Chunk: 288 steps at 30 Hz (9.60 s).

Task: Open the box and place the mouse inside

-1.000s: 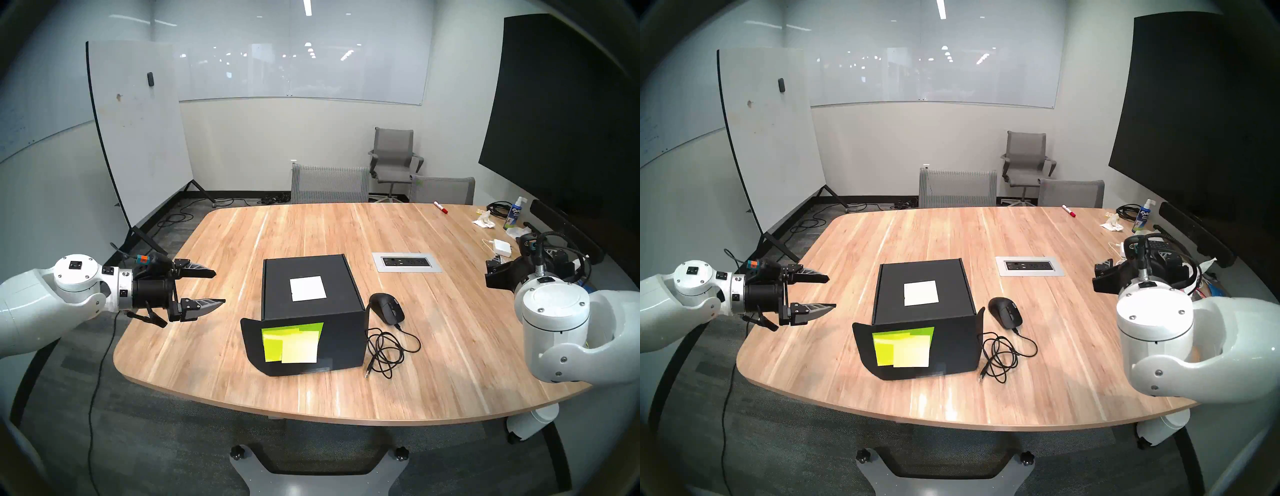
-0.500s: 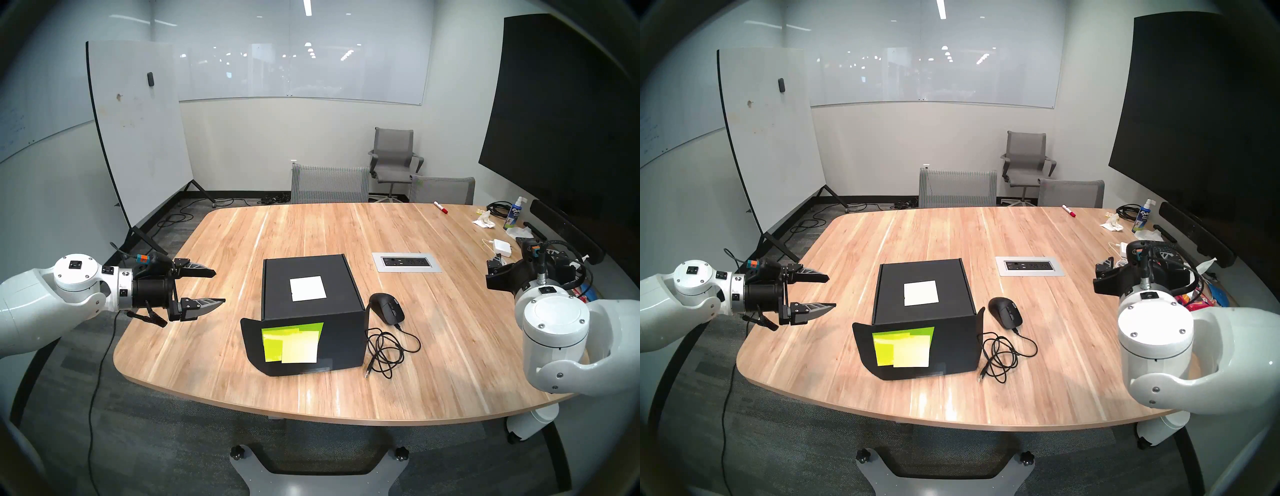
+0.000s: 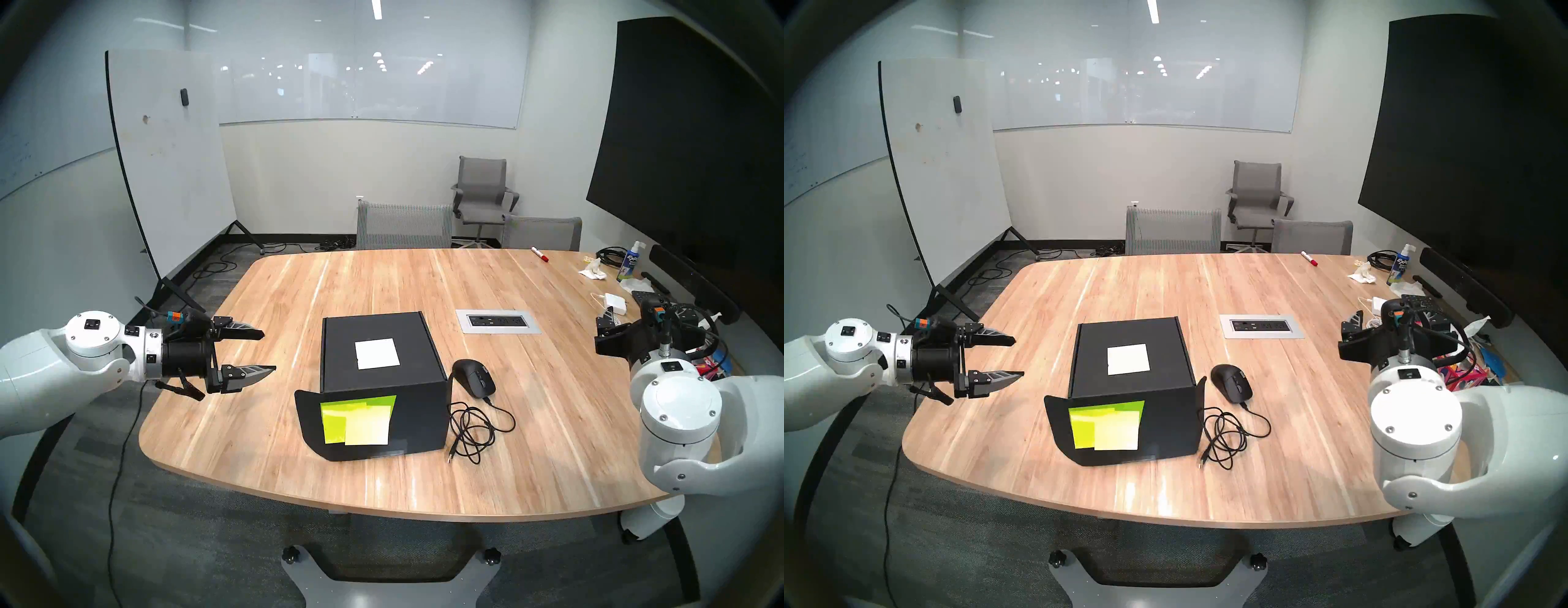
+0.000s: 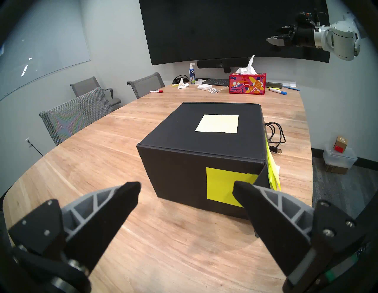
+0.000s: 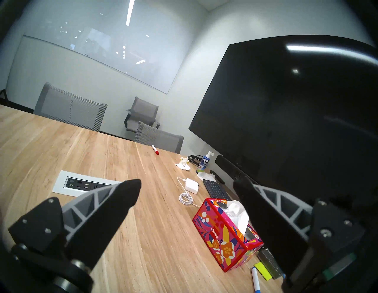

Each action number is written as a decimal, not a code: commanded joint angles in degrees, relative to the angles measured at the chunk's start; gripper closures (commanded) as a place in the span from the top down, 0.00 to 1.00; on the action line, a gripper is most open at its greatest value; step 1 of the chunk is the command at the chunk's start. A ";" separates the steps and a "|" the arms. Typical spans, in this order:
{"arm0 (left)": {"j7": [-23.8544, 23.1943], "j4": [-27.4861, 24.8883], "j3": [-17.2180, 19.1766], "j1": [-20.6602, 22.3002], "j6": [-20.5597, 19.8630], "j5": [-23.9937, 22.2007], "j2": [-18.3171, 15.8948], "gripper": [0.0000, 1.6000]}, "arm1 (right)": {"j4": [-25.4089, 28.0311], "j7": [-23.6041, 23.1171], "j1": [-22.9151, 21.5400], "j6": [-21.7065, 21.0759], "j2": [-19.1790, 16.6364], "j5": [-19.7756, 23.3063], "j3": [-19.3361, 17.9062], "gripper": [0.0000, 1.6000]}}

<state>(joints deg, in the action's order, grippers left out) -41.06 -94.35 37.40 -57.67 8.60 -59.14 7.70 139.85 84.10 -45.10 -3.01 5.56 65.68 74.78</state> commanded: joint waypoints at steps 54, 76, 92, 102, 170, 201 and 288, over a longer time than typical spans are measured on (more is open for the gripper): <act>0.36 -0.17 0.05 1.03 0.22 -0.12 -0.14 1.00 | 0.15 -5.72 -0.87 33.89 0.17 -27.30 1.58 1.00; 0.46 -0.21 -0.05 1.26 0.22 -0.12 -0.16 1.00 | -1.82 -20.84 -0.51 51.87 0.17 -34.37 2.28 1.00; 0.52 -0.24 -0.11 1.43 0.23 -0.13 -0.18 1.00 | -12.61 -31.02 2.92 58.01 0.17 -30.69 8.83 1.00; 0.54 -0.25 -0.17 1.52 0.23 -0.13 -0.18 1.00 | -16.21 -32.32 5.21 58.01 0.17 -27.49 13.27 1.00; 0.63 -0.28 -0.77 1.92 0.20 -0.13 -0.23 1.00 | -23.17 -37.37 9.74 58.01 0.17 -13.80 29.45 1.00; 0.70 -0.30 -1.06 2.10 0.22 -0.13 -0.26 1.00 | -27.10 -47.34 8.40 58.01 1.72 -8.85 29.03 1.00; 0.94 -0.36 -1.55 2.69 0.23 -0.14 -0.32 1.00 | -30.33 -82.45 3.33 58.01 15.28 4.52 39.47 1.00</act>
<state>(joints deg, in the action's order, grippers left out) -40.12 -94.53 35.13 -55.74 8.61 -59.15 7.46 109.85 4.70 -40.23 54.70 18.49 69.57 113.50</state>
